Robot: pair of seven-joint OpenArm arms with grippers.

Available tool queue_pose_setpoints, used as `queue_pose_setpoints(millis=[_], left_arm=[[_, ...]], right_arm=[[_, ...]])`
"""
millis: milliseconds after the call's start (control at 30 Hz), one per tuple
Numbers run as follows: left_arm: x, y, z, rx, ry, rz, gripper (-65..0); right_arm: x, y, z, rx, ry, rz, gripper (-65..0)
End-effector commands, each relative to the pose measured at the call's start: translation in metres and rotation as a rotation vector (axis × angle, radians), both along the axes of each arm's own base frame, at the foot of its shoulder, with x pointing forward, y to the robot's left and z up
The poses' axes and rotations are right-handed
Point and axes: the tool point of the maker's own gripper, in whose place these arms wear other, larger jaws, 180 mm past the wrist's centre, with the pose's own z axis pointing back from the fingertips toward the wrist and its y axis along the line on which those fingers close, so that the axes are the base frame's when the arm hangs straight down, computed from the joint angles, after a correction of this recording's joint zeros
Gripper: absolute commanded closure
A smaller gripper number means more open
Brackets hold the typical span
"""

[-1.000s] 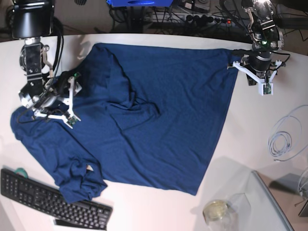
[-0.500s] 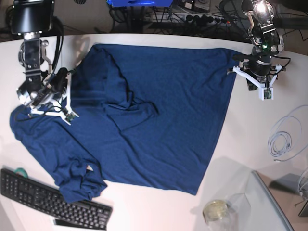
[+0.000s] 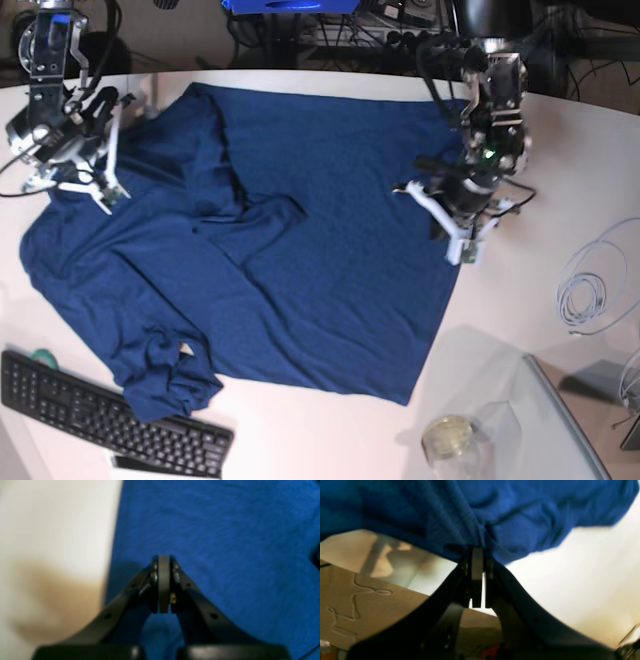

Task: Layout the t-shirt on the table in an organized manner, then fold the t-shirt properly
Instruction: 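Hold the shirt edges with both grippers and pull them apart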

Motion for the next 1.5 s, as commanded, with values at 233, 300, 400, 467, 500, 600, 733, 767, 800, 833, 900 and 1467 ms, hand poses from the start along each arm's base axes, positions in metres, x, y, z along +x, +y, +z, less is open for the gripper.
queue_pose_setpoints(millis=[233, 300, 400, 467, 500, 600, 733, 767, 800, 833, 900, 1467], left_arm=[[0.035, -0.013, -0.034, -0.045, 0.031, 0.012, 0.0], [0.036, -0.002, -0.04, -0.024, 0.021, 0.07, 0.0], [0.034, 0.003, -0.043, -0.014, 0.022, 0.092, 0.0], [0.034, 0.005, -0.041, -0.011, 0.016, 0.094, 0.0], [0.035, 0.006, -0.037, -0.01, 0.003, 0.096, 0.0], [0.037, 0.008, -0.021, -0.001, -0.041, 0.097, 0.0], [0.039, 0.009, 0.008, 0.017, -0.081, 0.091, 0.0], [0.04, 0.009, 0.015, 0.021, -0.094, 0.089, 0.0], [0.041, 0.007, 0.02, 0.02, -0.103, 0.087, 0.0], [0.042, 0.006, 0.023, 0.021, -0.108, 0.082, 0.0], [0.039, 0.003, 0.02, 0.022, -0.104, 0.076, 0.0], [0.002, 0.02, -0.036, 0.033, 0.028, 0.096, 0.0]], right_arm=[[-0.023, -0.056, -0.002, -0.049, 0.028, -0.179, -0.8], [-0.032, -0.06, -0.011, -0.04, 0.058, -0.206, -1.4], [-0.044, -0.059, -0.023, -0.008, 0.092, -0.265, -4.7], [-0.044, -0.057, -0.024, 0.007, 0.085, -0.299, -14.7], [-0.044, -0.058, -0.023, 0.011, 0.08, -0.313, -20.7], [-0.039, -0.072, -0.015, -0.007, 0.062, -0.365, -38.0], [-0.016, -0.092, 0.017, -0.044, -0.052, -0.416, -41.0], [-0.005, -0.09, 0.022, -0.04, -0.077, -0.408, -41.0], [0.005, -0.089, 0.023, -0.032, -0.092, -0.399, -41.0], [0.017, -0.087, 0.023, -0.012, -0.114, -0.391, -40.8], [0.04, -0.077, 0.014, 0.055, -0.147, -0.378, -35.6], [0.034, -0.083, -0.055, 0.191, -0.041, -0.422, -2.6]])
